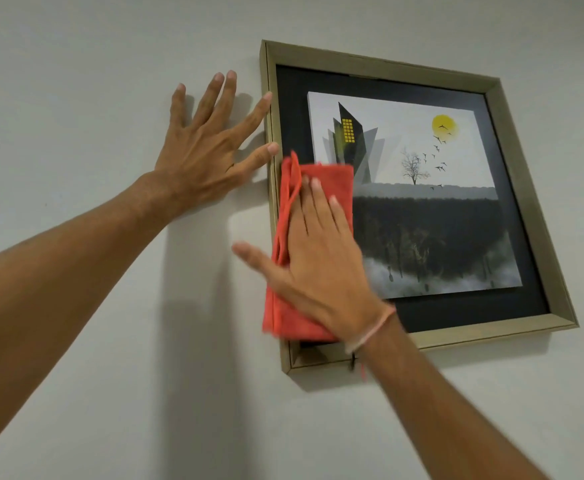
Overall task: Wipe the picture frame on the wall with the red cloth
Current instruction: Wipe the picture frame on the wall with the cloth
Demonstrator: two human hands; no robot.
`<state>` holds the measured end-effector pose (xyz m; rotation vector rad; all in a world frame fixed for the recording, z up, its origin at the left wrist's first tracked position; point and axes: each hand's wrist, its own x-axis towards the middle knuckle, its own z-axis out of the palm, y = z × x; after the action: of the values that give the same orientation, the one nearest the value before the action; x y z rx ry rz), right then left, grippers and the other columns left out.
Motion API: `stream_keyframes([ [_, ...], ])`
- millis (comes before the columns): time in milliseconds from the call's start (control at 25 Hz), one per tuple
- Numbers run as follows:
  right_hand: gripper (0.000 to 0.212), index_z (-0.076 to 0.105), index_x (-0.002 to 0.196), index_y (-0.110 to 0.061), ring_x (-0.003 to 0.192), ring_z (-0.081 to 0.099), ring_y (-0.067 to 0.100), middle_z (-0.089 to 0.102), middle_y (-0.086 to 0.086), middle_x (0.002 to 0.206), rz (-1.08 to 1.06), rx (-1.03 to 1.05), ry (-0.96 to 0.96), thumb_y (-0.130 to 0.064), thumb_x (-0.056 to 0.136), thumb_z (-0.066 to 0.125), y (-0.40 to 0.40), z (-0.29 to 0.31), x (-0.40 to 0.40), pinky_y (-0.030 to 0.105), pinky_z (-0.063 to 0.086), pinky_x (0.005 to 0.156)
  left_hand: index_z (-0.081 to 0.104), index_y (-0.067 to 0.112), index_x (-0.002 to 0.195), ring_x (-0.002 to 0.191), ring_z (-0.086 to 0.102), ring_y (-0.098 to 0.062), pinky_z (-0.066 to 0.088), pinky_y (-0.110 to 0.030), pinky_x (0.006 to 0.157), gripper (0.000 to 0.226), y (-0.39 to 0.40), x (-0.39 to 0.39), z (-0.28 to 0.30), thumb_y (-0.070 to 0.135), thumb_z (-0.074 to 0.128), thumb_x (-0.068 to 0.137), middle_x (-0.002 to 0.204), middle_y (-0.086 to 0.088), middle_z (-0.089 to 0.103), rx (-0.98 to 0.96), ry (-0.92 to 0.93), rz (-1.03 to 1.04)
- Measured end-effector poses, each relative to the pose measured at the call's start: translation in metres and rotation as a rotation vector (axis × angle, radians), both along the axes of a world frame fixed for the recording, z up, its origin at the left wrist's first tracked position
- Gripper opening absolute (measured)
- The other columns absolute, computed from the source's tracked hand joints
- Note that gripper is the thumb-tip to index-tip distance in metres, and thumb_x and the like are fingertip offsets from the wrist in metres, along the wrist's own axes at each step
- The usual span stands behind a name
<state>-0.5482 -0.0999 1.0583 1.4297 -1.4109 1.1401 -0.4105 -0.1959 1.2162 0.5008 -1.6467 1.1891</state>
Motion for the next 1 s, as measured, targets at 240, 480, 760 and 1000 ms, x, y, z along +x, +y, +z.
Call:
stream_keyframes([
  [240, 0.121, -0.008, 0.161, -0.012, 0.160, -0.007, 0.016, -0.004, 0.008, 0.173, -0.003, 0.011, 0.042, -0.092, 0.078, 0.026, 0.002, -0.002, -0.003, 0.041, -0.003, 0.131, -0.002, 0.041, 0.161, 0.161, -0.004, -0.030, 0.001, -0.067, 0.124, 0.078, -0.001, 0.000, 0.000, 0.077, 0.004, 0.093, 0.173, -0.015, -0.003, -0.010, 0.003, -0.002],
  [480, 0.132, -0.014, 0.160, -0.012, 0.157, -0.021, 0.011, -0.016, 0.003, 0.171, -0.033, 0.142, 0.030, -0.103, 0.069, 0.016, 0.015, -0.118, 0.002, 0.042, 0.000, 0.130, -0.004, 0.040, 0.162, 0.161, -0.007, -0.030, -0.002, -0.065, 0.125, 0.076, 0.003, 0.000, 0.000, 0.073, 0.009, 0.095, 0.173, -0.013, -0.007, 0.017, 0.002, 0.012],
  [760, 0.128, -0.015, 0.160, -0.012, 0.158, -0.017, 0.014, -0.012, 0.007, 0.172, -0.013, 0.001, -0.016, -0.100, 0.071, 0.013, 0.001, -0.036, 0.003, 0.040, -0.004, 0.131, -0.003, 0.040, 0.162, 0.161, -0.009, -0.027, -0.003, -0.065, 0.125, 0.073, 0.003, 0.001, -0.003, 0.070, 0.005, 0.096, 0.174, -0.010, -0.007, 0.008, 0.002, 0.005],
  [1000, 0.122, -0.015, 0.160, -0.011, 0.159, -0.012, 0.019, -0.011, 0.011, 0.172, -0.098, -0.007, 0.110, -0.092, 0.075, 0.016, -0.005, 0.064, -0.012, 0.045, -0.002, 0.131, -0.005, 0.038, 0.162, 0.161, -0.010, -0.028, 0.001, -0.066, 0.124, 0.077, 0.003, 0.002, -0.003, 0.069, -0.004, 0.092, 0.173, -0.013, -0.010, -0.017, 0.009, 0.045],
])
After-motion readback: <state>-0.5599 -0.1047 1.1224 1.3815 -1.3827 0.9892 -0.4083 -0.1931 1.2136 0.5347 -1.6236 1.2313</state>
